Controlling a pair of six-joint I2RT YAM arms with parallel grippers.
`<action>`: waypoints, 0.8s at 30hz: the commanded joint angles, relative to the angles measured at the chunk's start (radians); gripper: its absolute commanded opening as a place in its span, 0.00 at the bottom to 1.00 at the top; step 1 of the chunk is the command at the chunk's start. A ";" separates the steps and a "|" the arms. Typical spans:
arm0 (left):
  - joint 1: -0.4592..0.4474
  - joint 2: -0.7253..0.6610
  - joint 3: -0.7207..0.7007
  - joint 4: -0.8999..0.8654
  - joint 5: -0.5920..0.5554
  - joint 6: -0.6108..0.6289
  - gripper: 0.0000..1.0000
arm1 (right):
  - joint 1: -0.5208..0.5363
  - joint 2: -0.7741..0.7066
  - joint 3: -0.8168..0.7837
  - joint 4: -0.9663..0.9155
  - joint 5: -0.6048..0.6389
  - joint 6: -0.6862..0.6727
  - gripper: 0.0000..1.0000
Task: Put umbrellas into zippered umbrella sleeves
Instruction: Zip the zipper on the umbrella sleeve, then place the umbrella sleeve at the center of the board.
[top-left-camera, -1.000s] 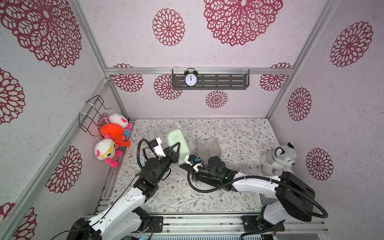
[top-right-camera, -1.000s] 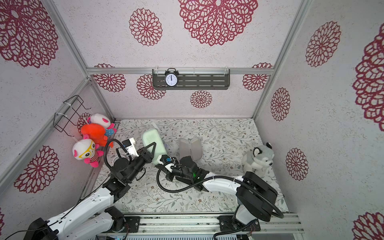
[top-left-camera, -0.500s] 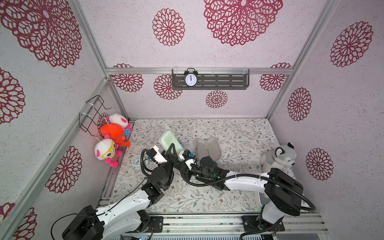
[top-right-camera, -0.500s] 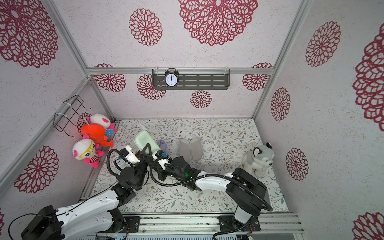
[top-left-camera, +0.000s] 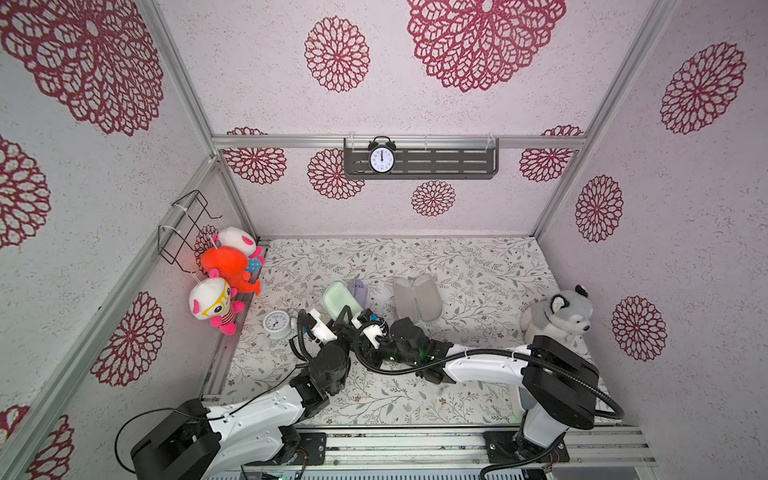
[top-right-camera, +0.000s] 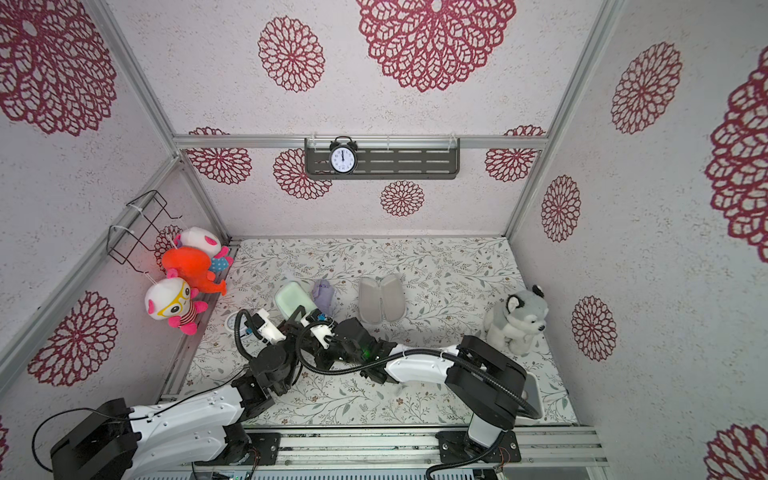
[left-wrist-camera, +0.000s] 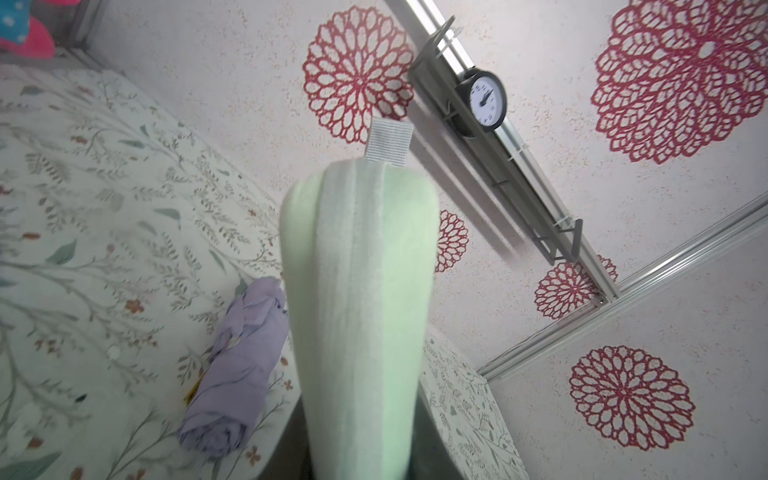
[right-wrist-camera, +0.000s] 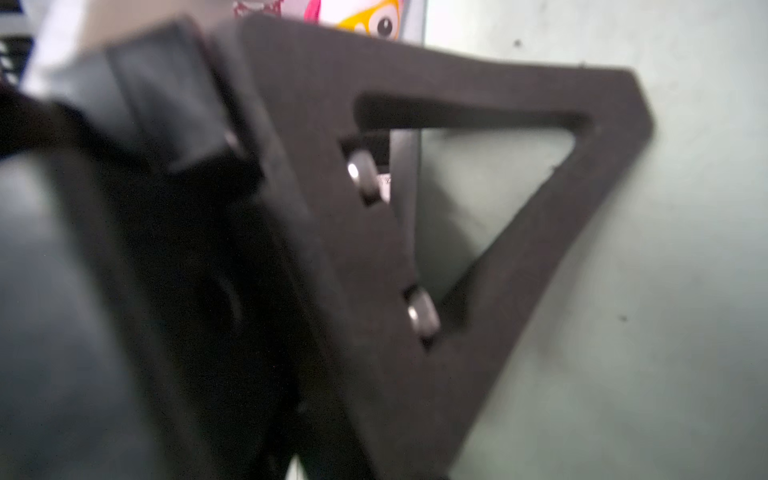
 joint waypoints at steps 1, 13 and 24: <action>-0.079 -0.003 -0.049 -0.139 0.084 -0.174 0.00 | -0.042 0.055 0.038 0.134 0.137 0.057 0.00; -0.101 0.019 -0.163 -0.224 0.097 -0.378 0.13 | -0.018 0.226 0.102 0.103 0.111 0.162 0.00; -0.090 -0.043 -0.151 -0.441 0.202 -0.423 0.81 | -0.021 0.270 0.092 0.100 0.137 0.182 0.00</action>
